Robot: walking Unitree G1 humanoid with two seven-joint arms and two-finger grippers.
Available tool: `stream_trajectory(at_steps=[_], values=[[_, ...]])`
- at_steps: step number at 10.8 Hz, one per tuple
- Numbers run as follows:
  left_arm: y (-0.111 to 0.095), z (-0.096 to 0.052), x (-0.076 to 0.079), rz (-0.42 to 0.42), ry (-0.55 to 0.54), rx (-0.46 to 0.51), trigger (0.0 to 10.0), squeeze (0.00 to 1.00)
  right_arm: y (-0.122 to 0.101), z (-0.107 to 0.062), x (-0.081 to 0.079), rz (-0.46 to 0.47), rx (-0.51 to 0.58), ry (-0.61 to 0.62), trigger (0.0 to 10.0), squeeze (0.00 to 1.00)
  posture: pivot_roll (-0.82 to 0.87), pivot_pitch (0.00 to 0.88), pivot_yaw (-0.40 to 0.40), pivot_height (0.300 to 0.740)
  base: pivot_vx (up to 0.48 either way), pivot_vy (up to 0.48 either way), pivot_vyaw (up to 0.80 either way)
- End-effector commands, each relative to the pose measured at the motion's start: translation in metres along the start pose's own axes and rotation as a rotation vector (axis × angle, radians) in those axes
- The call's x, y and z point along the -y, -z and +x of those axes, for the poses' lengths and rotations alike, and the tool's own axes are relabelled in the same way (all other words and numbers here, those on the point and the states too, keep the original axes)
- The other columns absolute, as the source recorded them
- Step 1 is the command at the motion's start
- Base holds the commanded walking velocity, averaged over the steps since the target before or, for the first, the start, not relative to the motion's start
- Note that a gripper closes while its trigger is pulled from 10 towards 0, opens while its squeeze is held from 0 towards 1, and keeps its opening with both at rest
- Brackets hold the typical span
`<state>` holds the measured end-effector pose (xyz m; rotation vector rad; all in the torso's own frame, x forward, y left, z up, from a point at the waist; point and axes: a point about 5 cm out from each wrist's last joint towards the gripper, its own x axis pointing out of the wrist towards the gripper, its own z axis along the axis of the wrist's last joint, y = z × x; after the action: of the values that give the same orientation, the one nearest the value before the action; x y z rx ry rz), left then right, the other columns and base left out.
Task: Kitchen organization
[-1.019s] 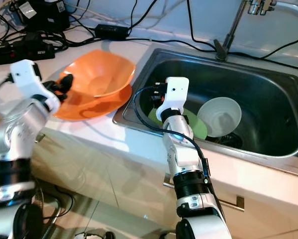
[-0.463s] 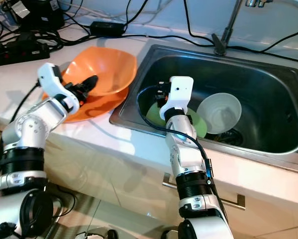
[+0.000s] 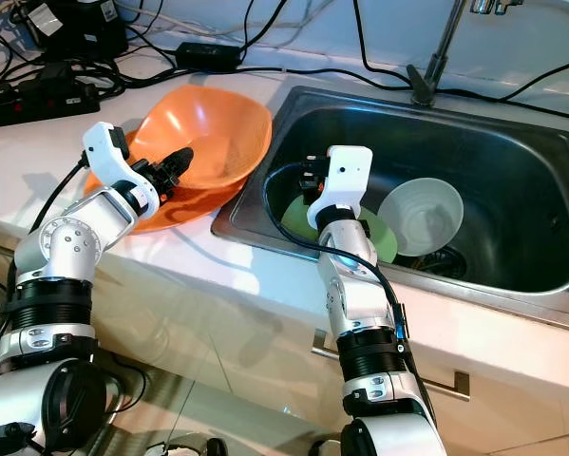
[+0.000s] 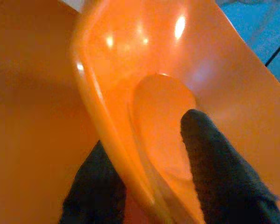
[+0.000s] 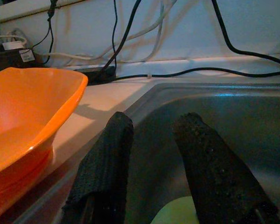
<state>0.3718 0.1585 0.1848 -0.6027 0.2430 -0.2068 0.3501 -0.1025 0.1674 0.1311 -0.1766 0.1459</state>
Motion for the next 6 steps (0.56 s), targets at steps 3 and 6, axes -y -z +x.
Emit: stream_trajectory(at_steps=[3, 6], values=[[-0.013, -0.004, 0.003, 0.020, -0.014, 0.064, 0.0, 0.00, -0.003, 0.003, 0.001, -0.004, 0.006, -0.003, 10.0, 0.00, 0.07, 0.000, 0.043, 0.740, 0.000, 0.000, 0.00], [-0.022, -0.011, -0.003, 0.009, -0.059, 0.117, 0.0, 0.00, -0.001, 0.007, -0.003, 0.002, 0.001, -0.012, 10.0, 0.00, 0.09, 0.000, 0.040, 0.740, 0.000, 0.000, 0.00]])
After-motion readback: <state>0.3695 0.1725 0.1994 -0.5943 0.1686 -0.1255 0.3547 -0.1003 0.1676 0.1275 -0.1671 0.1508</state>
